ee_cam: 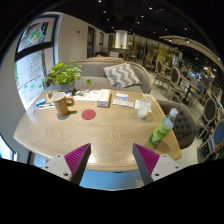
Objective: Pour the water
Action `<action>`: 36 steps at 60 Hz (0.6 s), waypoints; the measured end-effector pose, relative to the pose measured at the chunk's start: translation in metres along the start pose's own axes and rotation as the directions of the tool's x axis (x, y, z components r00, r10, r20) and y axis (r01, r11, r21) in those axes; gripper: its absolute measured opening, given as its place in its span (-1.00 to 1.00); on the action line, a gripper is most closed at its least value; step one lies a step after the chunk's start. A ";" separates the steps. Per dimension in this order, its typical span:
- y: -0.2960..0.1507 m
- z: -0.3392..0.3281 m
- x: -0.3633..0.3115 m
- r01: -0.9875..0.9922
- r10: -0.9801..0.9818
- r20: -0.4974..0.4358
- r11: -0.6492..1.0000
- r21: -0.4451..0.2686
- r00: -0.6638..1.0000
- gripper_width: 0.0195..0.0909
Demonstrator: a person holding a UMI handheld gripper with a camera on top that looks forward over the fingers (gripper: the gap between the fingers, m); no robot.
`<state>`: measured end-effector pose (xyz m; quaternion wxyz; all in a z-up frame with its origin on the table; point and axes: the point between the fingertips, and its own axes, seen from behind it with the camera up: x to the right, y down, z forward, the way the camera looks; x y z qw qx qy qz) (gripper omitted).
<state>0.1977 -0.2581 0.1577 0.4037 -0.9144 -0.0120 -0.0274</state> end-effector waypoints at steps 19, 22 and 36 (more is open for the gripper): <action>0.034 0.071 0.173 -0.064 0.067 -0.071 0.997 0.046 0.995 0.85; 0.033 0.086 0.189 -0.069 0.073 -0.074 0.996 0.053 0.995 0.85; 0.018 0.150 0.221 -0.079 0.083 -0.031 0.992 0.098 0.996 0.85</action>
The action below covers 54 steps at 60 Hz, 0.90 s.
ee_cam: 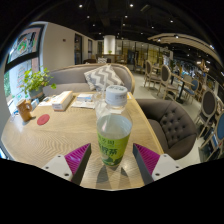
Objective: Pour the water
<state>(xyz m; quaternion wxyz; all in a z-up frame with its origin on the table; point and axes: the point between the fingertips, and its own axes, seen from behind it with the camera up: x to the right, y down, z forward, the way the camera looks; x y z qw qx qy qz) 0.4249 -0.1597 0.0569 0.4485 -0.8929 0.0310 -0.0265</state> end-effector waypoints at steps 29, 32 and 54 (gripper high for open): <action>-0.016 0.043 -0.001 -0.017 0.014 0.037 0.996 0.084 0.999 -0.16; -0.016 0.042 0.000 -0.023 0.021 0.030 0.996 0.084 0.999 -0.21; -0.044 0.036 0.000 0.079 -0.071 -0.099 0.994 0.078 0.993 -0.42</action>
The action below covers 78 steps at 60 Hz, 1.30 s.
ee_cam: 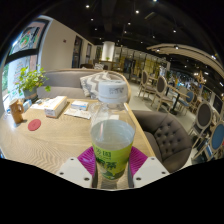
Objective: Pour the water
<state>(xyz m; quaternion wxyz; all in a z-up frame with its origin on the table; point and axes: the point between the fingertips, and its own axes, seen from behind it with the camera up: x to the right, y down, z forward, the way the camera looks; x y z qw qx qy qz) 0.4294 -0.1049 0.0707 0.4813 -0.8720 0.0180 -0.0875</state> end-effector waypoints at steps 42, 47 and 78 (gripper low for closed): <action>-0.272 0.008 -0.256 0.875 -0.804 -0.398 0.484 -0.008 0.441 -0.41; -0.276 0.020 -0.303 0.947 -0.872 -0.408 0.316 -0.050 0.269 -0.42; -0.246 0.057 -0.400 0.983 -0.925 -0.338 -0.145 -0.111 -0.174 -0.42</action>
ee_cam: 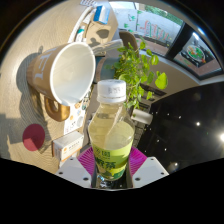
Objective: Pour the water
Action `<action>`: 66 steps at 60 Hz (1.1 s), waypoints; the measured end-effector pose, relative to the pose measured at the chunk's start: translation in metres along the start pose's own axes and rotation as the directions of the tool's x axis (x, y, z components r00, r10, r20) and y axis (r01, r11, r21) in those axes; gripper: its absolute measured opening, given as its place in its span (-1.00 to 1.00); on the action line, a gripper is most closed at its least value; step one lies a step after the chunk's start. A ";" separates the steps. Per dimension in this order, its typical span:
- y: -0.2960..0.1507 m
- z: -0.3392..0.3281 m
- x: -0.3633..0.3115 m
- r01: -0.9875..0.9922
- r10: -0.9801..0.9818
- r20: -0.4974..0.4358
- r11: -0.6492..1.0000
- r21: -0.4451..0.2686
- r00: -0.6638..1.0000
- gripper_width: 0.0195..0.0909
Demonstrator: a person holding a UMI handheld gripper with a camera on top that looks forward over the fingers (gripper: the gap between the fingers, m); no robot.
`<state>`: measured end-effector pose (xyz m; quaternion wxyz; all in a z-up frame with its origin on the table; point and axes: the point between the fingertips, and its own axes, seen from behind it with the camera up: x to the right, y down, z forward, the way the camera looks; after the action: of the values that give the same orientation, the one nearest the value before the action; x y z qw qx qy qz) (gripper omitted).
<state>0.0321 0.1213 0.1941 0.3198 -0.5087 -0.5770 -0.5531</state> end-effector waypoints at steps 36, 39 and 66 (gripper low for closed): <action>0.034 -0.027 -0.075 -0.947 0.923 0.361 -0.010 -0.321 -0.132 -0.40; 0.024 -0.027 -0.088 -0.940 0.908 0.377 -0.049 -0.339 -0.183 -0.40; -0.022 -0.024 -0.153 -0.940 0.865 0.436 -0.108 -0.322 -0.249 -0.24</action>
<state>0.0496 0.0656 0.0490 0.4816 -0.8670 -0.1002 0.0795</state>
